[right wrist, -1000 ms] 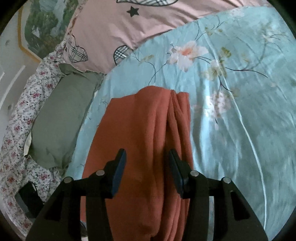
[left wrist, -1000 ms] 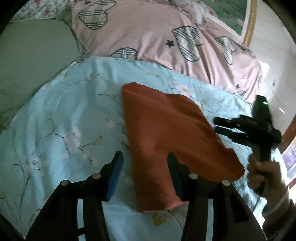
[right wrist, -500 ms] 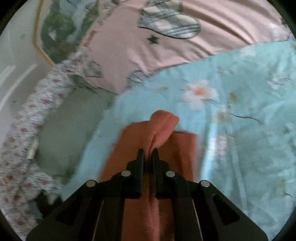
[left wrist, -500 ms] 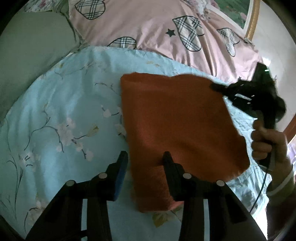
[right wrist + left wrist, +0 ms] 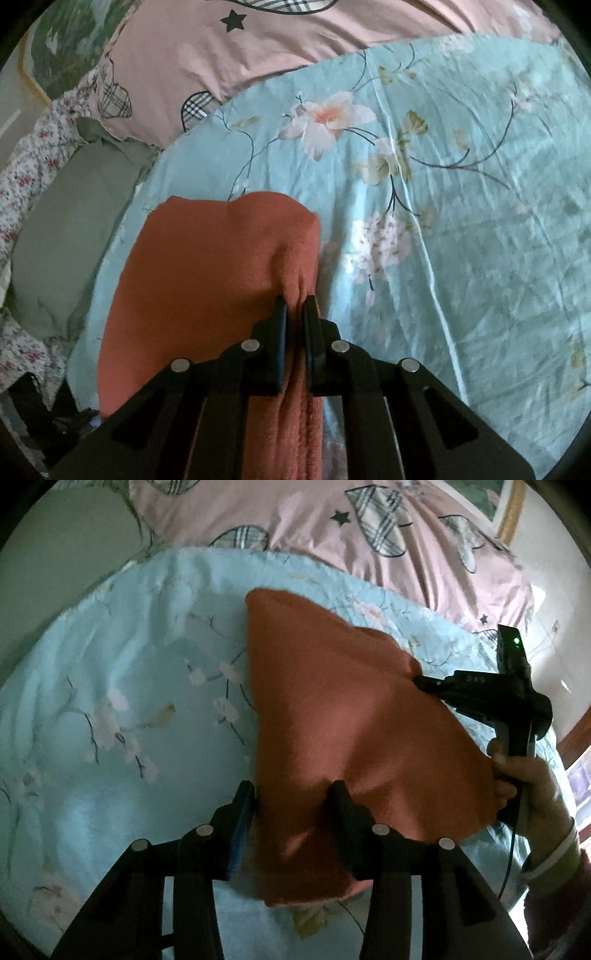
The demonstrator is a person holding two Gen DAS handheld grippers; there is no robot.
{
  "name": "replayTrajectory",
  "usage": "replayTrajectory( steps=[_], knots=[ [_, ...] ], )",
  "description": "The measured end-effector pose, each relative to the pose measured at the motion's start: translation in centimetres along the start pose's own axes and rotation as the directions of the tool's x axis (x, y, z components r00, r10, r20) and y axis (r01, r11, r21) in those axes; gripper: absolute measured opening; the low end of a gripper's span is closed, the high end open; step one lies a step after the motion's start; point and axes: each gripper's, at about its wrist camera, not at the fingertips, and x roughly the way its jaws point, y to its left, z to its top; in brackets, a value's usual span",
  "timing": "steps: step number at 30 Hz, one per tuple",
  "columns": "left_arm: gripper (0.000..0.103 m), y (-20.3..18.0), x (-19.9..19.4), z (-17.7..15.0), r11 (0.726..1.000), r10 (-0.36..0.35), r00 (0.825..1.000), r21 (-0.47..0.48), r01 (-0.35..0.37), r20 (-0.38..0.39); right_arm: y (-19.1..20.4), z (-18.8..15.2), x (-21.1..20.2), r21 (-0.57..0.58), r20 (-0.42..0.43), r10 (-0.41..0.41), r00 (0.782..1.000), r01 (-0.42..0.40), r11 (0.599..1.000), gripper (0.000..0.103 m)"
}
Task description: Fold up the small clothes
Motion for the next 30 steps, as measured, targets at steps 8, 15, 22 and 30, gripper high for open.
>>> replayTrajectory(
  steps=[8,15,22,30],
  knots=[
    [0.048,-0.5,0.3,-0.2,1.0,0.002,1.0,-0.017,-0.002,-0.021,0.3,-1.6,-4.9,0.064,0.056,0.036,0.998,-0.039,0.997,0.025],
    [0.048,0.6,-2.8,-1.8,1.0,-0.016,1.0,-0.013,0.016,0.012,3.3,-8.3,-10.2,0.017,0.084,0.182,0.98,-0.184,0.983,0.03],
    [0.046,0.4,-5.5,-3.4,0.997,-0.065,0.997,0.033,0.064,0.044,3.8,-12.5,-9.7,-0.001,0.012,0.205,0.979,-0.205,0.979,0.03],
    [0.048,-1.0,-4.2,-6.2,0.993,0.034,0.999,0.111,-0.036,0.014,1.9,-13.9,-12.8,0.003,0.144,0.014,0.99,-0.014,1.0,0.04]
  ],
)
